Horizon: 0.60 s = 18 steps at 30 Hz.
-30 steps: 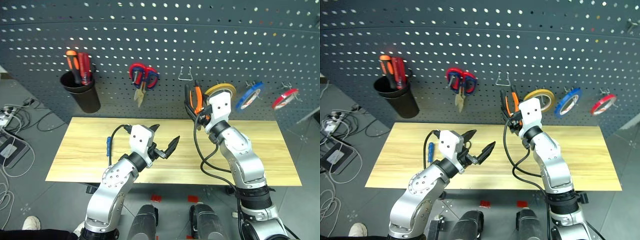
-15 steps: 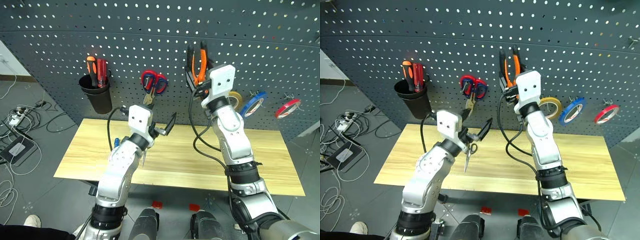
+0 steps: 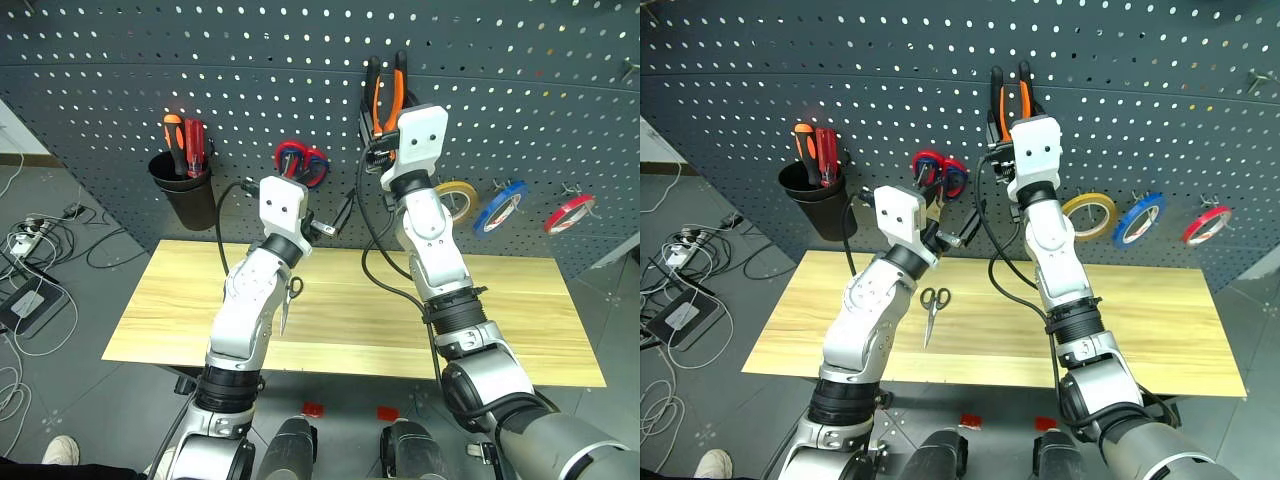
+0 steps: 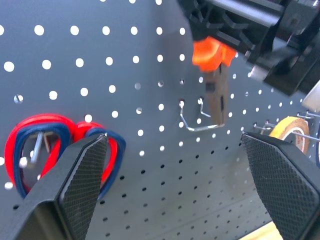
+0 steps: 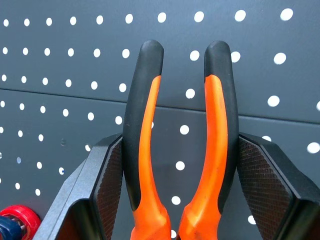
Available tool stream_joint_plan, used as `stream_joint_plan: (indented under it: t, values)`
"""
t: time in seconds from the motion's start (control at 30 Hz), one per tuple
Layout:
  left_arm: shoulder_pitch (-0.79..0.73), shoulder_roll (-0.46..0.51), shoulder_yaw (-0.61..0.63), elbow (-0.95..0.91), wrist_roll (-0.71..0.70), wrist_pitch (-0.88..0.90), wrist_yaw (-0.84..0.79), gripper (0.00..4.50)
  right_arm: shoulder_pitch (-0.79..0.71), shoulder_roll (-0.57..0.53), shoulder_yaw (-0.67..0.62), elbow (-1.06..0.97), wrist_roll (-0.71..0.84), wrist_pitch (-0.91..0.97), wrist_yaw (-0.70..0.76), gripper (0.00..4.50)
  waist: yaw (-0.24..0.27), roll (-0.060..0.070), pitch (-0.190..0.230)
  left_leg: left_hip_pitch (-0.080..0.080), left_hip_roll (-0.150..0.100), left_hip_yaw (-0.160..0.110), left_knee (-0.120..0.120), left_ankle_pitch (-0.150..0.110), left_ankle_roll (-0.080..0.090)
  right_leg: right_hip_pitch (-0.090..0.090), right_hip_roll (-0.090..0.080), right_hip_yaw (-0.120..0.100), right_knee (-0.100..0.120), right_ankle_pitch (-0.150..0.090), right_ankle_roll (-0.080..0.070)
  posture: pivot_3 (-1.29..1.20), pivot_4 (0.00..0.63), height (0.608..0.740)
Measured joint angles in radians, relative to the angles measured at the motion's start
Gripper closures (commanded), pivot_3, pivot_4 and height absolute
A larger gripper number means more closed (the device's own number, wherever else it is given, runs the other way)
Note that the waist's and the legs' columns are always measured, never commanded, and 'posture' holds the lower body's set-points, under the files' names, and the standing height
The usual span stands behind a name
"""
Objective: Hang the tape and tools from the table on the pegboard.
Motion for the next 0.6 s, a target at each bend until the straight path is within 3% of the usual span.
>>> stream_joint_plan:
  t: [0.6]
  values:
    - [-0.003, 0.018, -0.014, 0.000, -0.002, 0.031, -0.011, 0.00, -0.114, 0.009, -0.035, 0.214, 0.000, -0.135, -0.068, 1.47, -0.006, 0.001, 0.005, 0.000, 0.000, -0.002, -0.001, 0.000, 0.000, 0.000, 0.000, 0.000, 0.000, 0.000, 0.000, 0.19, 0.211, 0.740]
